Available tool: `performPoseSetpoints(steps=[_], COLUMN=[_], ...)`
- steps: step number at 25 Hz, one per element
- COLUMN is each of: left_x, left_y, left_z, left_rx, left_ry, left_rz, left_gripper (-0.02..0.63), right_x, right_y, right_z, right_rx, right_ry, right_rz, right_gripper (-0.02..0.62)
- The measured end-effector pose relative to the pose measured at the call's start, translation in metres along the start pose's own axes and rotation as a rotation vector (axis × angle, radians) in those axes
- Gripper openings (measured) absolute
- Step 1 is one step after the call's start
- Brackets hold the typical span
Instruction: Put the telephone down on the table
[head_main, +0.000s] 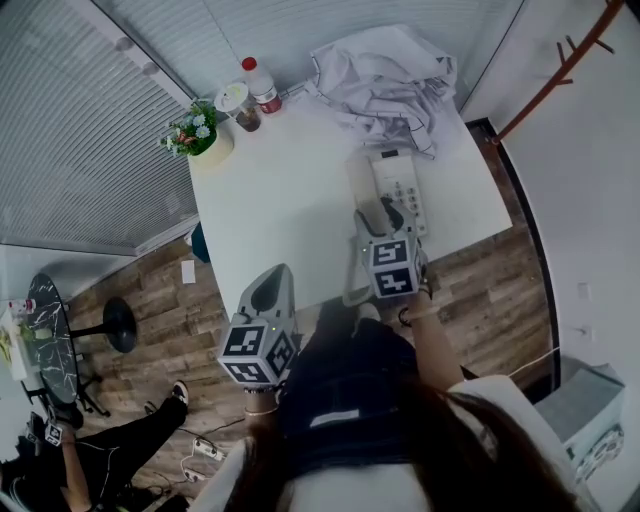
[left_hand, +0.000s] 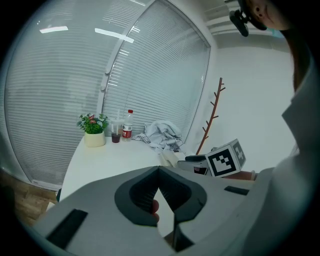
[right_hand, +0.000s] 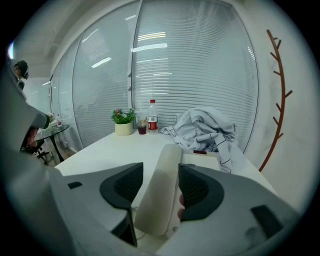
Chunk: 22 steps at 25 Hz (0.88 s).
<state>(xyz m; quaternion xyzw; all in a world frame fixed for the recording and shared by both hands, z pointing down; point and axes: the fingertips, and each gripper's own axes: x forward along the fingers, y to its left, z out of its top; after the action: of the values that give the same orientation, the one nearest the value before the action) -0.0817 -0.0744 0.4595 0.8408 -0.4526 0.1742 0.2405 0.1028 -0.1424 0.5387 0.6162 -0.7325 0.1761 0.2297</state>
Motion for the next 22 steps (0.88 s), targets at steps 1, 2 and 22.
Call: performPoseSetpoints(steps=[1,2,22], left_x=[0.001,0.001,0.016], left_y=[0.001,0.002,0.036], left_z=[0.000,0.000,0.006], left_rx=[-0.002,-0.004,0.012], left_ry=[0.002,0.005,0.041], left_rz=[-0.003,-0.004,-0.023], left_gripper=[0.000,0.000,0.000], right_x=[0.002,0.003,0.030], right_y=[0.000,-0.001,-0.006], right_z=[-0.002,-0.004,-0.015], right_rx=[0.004,0.008,0.082], right_ry=[0.006,0.011,0.063], right_rz=[-0.004,-0.009,-0.092], right_gripper=[0.233,0.238,0.259])
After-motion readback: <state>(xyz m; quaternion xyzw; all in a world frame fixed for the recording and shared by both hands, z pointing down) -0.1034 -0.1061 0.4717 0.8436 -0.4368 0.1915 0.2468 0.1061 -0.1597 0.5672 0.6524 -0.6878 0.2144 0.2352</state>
